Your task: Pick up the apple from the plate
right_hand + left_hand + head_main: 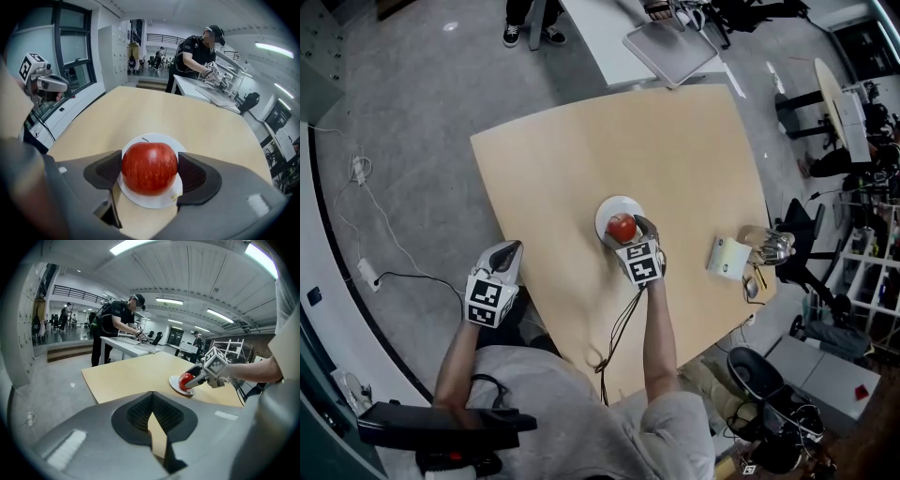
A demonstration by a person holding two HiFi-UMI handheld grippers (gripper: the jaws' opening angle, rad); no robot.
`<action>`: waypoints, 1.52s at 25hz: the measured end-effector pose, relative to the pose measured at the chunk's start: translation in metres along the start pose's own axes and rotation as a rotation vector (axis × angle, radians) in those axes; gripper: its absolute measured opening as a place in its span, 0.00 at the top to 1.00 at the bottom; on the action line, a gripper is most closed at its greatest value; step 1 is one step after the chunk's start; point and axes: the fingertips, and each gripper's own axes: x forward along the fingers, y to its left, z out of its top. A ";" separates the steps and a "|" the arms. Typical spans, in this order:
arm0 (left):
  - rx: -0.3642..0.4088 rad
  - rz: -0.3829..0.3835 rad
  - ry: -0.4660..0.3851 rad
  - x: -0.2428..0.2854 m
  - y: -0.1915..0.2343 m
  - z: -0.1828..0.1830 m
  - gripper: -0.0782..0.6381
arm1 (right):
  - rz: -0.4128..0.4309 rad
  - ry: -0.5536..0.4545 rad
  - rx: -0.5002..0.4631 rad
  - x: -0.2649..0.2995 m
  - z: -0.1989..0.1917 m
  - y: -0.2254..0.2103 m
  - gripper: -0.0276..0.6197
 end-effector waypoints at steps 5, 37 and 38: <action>-0.004 0.006 -0.009 -0.003 0.001 0.001 0.86 | 0.010 -0.009 0.017 -0.001 0.000 0.002 0.37; 0.071 -0.081 -0.050 -0.011 -0.047 0.009 0.86 | -0.146 -0.188 0.143 -0.094 -0.022 -0.016 0.38; 0.074 -0.086 -0.049 -0.010 -0.051 0.008 0.86 | -0.152 -0.192 0.148 -0.098 -0.026 -0.017 0.38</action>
